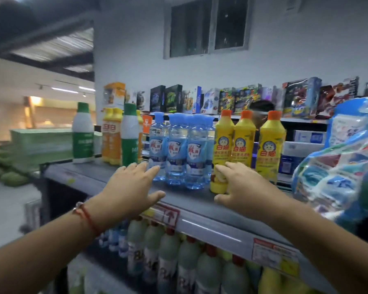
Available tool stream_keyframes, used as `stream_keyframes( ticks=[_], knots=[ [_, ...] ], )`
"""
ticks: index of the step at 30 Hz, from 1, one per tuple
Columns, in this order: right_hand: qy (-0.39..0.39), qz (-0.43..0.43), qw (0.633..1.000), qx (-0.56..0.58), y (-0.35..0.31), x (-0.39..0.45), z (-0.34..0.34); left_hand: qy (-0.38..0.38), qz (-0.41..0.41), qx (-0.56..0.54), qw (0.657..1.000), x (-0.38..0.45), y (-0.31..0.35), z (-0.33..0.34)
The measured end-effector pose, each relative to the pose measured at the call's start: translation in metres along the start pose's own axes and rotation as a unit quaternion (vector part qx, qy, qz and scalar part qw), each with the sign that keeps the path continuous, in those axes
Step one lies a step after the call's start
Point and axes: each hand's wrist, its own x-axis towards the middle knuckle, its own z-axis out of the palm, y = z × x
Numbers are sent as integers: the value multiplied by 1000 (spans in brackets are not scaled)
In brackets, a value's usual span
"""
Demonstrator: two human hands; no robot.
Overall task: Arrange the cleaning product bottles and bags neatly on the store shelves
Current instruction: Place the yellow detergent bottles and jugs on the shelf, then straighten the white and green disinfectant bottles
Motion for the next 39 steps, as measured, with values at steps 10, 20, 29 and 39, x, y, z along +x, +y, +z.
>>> stream_keyframes(
  ticks=[10,20,29,39],
  knots=[
    [-19,-78,992,102,-124,77,5,2,-61,20,998,-2,-118,5],
    [41,46,979,195,-210,223,17,10,-6,-52,999,91,-178,73],
    [168,168,929,284,-236,300,54,62,-25,-275,959,135,-173,123],
    [310,97,866,379,-247,209,27,227,85,-522,818,105,-154,103]
  ],
)
